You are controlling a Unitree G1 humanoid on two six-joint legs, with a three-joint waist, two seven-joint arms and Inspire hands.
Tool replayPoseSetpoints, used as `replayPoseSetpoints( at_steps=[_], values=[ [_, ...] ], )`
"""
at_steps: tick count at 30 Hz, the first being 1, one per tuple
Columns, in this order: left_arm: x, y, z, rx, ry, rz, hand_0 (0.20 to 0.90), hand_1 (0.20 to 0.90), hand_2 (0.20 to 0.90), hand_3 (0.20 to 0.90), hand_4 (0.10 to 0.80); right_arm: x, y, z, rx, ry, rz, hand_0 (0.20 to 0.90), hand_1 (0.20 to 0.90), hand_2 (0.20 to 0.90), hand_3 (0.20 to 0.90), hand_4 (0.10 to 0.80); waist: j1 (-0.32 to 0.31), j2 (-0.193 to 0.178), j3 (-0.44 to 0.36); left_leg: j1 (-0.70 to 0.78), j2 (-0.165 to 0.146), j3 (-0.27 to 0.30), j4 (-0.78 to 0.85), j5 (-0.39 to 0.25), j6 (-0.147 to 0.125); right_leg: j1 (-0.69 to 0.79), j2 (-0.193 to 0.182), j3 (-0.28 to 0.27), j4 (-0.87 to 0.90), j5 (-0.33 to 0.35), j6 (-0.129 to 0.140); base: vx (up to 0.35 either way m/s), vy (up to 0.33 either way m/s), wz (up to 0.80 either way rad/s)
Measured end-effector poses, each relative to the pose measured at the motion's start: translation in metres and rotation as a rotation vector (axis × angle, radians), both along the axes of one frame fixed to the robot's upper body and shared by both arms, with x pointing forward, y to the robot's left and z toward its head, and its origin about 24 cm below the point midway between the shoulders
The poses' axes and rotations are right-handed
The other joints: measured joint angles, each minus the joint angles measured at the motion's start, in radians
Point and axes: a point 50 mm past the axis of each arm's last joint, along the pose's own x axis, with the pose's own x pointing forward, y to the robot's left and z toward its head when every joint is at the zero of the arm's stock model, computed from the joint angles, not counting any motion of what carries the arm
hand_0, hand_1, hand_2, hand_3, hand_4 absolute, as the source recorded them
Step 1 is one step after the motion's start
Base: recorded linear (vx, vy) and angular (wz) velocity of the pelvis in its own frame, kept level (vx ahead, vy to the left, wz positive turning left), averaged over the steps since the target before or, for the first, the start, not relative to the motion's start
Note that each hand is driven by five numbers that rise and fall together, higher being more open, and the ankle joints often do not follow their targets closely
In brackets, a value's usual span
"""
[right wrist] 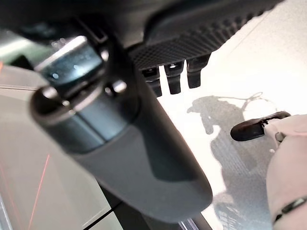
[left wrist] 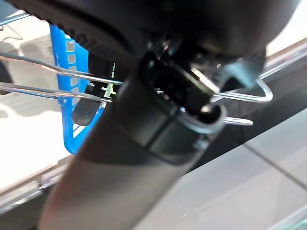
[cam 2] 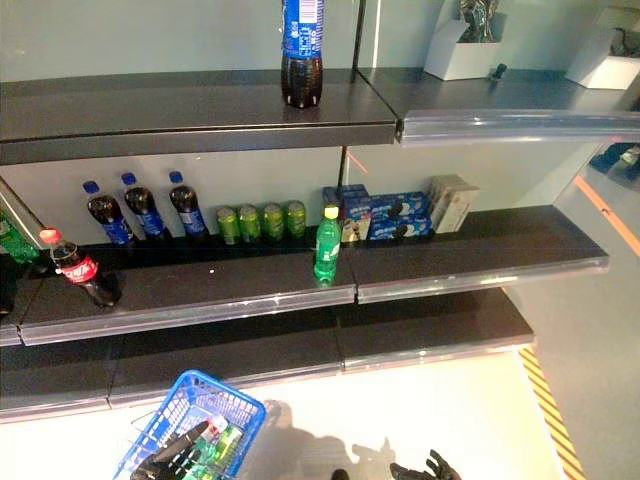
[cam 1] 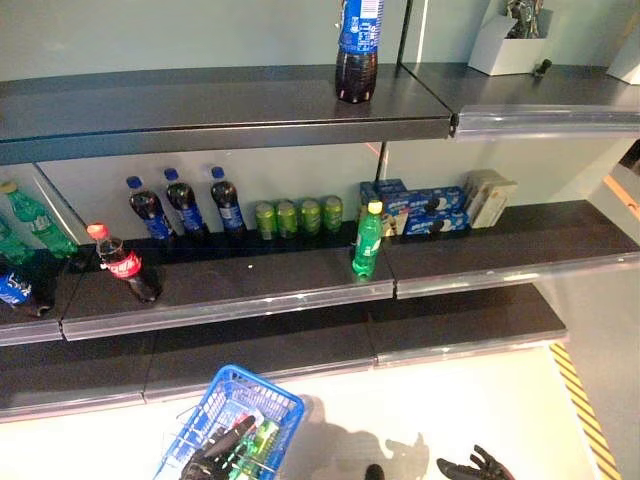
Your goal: Pick up the drink and place into the basket.
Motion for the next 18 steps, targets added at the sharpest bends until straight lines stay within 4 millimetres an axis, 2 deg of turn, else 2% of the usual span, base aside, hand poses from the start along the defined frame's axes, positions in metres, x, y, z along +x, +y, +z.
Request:
replayPoseSetpoints(
  at_steps=[1,3,9,13,18],
  values=[
    [0.0,-0.002,0.0,-0.004,0.002,-0.004,0.3,0.3,0.3,0.2,0.1,0.004,0.0,0.001,0.0,-0.006,0.003,0.9,0.9,0.9,0.9,0.8,0.014,0.003,0.002,0.008,-0.004,-0.052,0.0,-0.013,0.0,-0.002,0.001,0.02,0.0,0.001,0.002,-0.017,0.086,-0.52],
    [0.001,-0.007,-0.001,-0.018,-0.001,-0.006,0.3,0.3,0.3,0.2,0.1,0.011,0.0,0.001,0.003,-0.015,0.008,0.9,0.9,0.9,0.9,0.8,0.017,0.009,0.004,0.01,-0.019,-0.106,-0.002,-0.037,-0.004,-0.002,-0.011,0.033,0.0,0.01,0.014,-0.011,0.113,-0.4],
    [0.002,-0.014,-0.003,-0.038,0.014,-0.054,0.3,0.3,0.3,0.2,0.1,-0.005,0.004,-0.004,0.026,0.049,-0.005,0.9,0.9,0.9,0.9,0.8,0.011,0.002,0.0,0.01,-0.062,-0.104,-0.008,-0.045,0.024,-0.003,-0.056,0.03,0.0,0.011,0.036,0.027,0.107,-0.02],
    [0.002,-0.014,-0.003,-0.044,0.006,-0.056,0.3,0.3,0.3,0.2,0.1,-0.008,0.005,-0.005,0.03,0.059,-0.005,0.9,0.9,0.9,0.9,0.8,0.007,-0.013,-0.009,0.01,-0.065,-0.103,-0.008,-0.043,0.022,-0.003,-0.059,0.031,0.0,0.016,0.045,0.014,0.041,-0.01],
    [-0.002,-0.008,-0.003,-0.03,0.016,-0.044,0.3,0.3,0.3,0.2,0.1,0.0,0.006,-0.004,0.042,0.036,0.011,0.9,0.9,0.9,0.9,0.8,0.015,-0.035,-0.023,0.01,-0.066,-0.101,-0.008,-0.044,0.022,-0.004,-0.059,0.03,0.0,0.016,0.045,0.0,0.0,0.0]
  ],
)
